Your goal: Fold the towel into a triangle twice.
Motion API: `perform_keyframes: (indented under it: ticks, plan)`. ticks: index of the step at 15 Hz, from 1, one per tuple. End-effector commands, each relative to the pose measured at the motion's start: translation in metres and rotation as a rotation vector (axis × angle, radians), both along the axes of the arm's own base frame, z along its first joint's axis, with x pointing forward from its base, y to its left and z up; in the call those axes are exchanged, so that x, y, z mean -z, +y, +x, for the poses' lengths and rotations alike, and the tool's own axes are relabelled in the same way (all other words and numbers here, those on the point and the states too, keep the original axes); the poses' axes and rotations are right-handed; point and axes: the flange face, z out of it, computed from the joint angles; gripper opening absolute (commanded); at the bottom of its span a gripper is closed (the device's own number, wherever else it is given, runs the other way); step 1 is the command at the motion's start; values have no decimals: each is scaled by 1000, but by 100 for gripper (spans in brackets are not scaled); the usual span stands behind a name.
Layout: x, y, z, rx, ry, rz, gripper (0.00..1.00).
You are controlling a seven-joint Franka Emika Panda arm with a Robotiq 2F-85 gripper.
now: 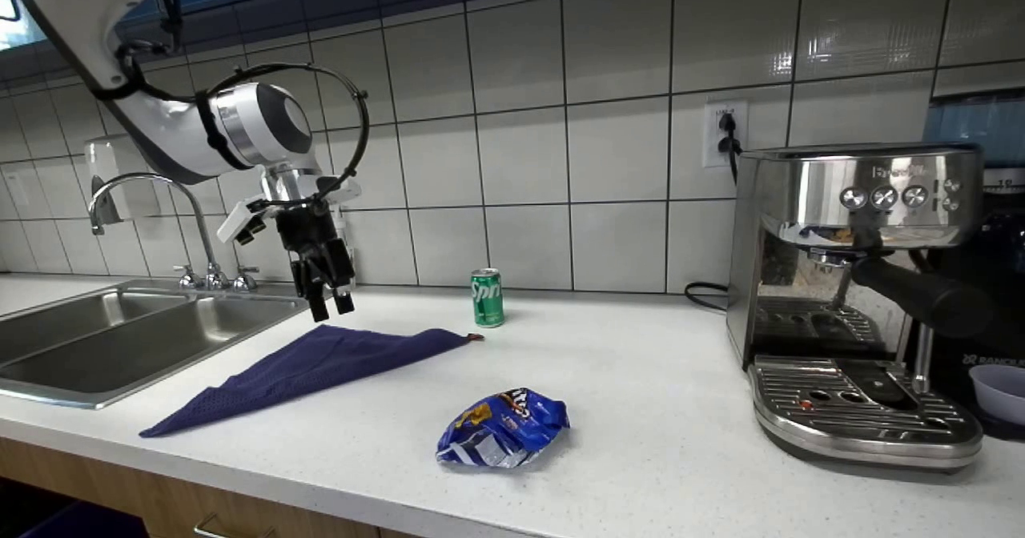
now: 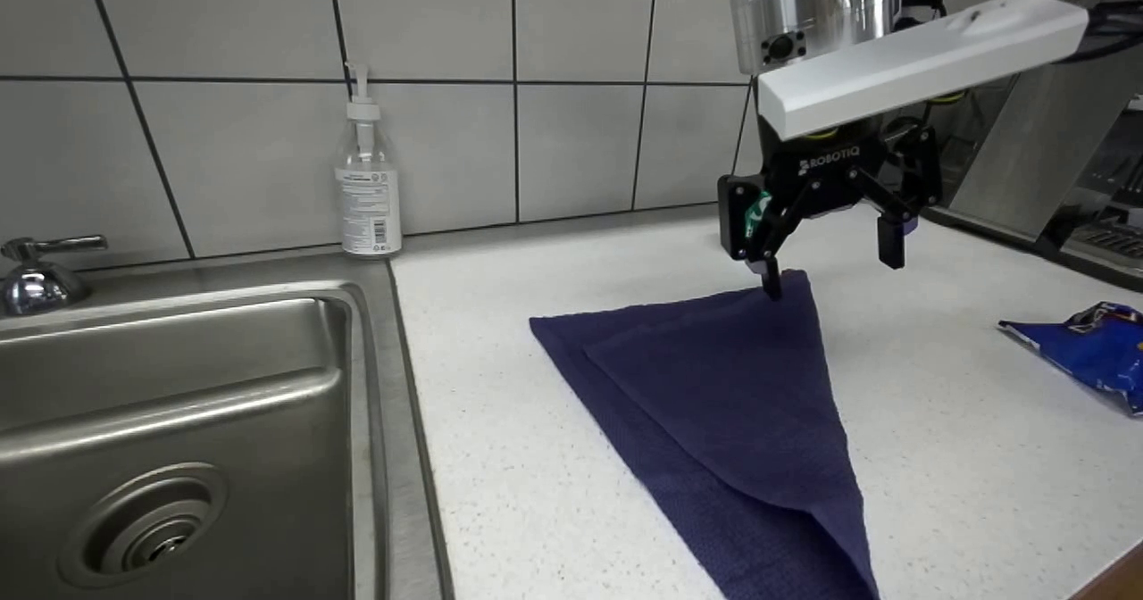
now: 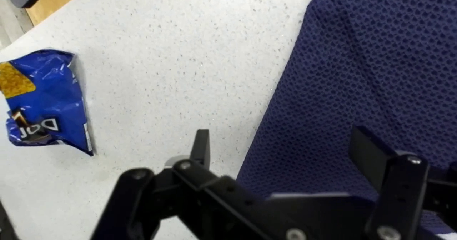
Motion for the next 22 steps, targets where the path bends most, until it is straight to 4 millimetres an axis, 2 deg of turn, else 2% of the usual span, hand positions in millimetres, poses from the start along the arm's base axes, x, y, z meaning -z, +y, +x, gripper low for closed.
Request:
perform_keyframes:
  ticks: [1, 12, 18, 22]
  plan:
    - [7, -11, 20, 140, -13, 19, 100]
    - [33, -66, 80, 416, -48, 31, 100]
    - [41, -114, 105, 522, -79, 18, 100]
    - [53, -135, 117, 571, -90, 6, 100]
